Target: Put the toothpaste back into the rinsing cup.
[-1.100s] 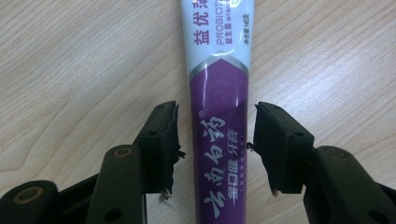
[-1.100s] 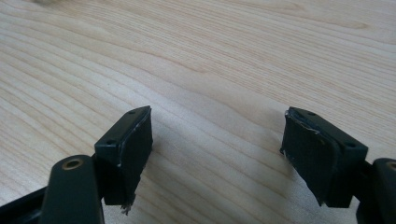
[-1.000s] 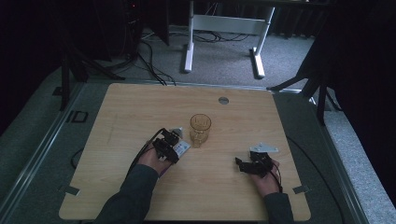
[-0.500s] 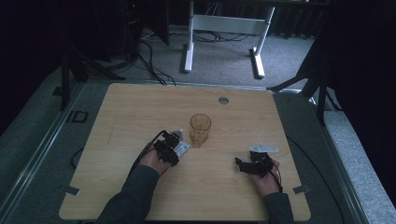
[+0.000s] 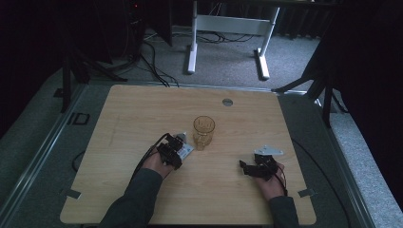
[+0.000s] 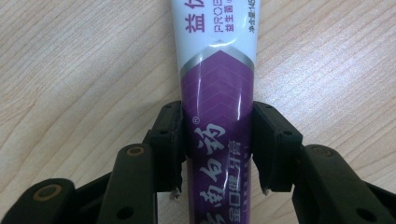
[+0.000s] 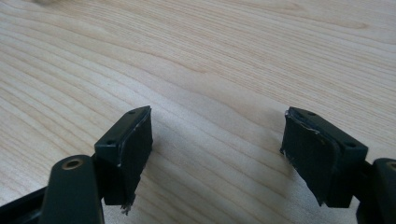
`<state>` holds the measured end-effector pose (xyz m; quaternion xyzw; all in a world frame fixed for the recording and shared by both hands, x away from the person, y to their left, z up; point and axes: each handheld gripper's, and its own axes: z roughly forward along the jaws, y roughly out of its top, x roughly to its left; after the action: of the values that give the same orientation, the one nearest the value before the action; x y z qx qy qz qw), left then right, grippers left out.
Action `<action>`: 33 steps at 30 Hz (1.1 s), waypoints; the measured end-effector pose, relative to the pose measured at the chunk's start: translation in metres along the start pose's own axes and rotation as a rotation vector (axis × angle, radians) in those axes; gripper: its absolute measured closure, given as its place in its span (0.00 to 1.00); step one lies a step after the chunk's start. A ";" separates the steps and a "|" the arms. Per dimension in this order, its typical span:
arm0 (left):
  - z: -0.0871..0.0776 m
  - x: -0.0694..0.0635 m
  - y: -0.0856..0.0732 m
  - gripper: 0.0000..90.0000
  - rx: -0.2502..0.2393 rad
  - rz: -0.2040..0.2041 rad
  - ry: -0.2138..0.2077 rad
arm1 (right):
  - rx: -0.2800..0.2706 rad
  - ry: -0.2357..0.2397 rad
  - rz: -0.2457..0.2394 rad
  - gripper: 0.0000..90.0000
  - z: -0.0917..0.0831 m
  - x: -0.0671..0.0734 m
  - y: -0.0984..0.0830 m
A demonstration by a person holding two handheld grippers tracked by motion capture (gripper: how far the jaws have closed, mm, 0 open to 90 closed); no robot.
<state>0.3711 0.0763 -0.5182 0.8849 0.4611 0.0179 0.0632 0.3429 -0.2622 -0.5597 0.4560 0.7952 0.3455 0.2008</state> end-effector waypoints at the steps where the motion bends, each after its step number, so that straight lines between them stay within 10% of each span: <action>1: 0.000 0.000 0.000 0.63 0.000 0.000 -0.001 | 0.000 0.000 0.000 0.27 0.000 0.000 0.000; 33: -0.017 0.008 -0.012 0.77 -0.101 -0.017 0.006 | 0.000 0.000 0.000 0.27 0.000 0.000 0.000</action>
<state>0.3649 0.0914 -0.5030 0.8766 0.4674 0.0431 0.1064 0.3429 -0.2622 -0.5597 0.4562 0.7951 0.3456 0.2007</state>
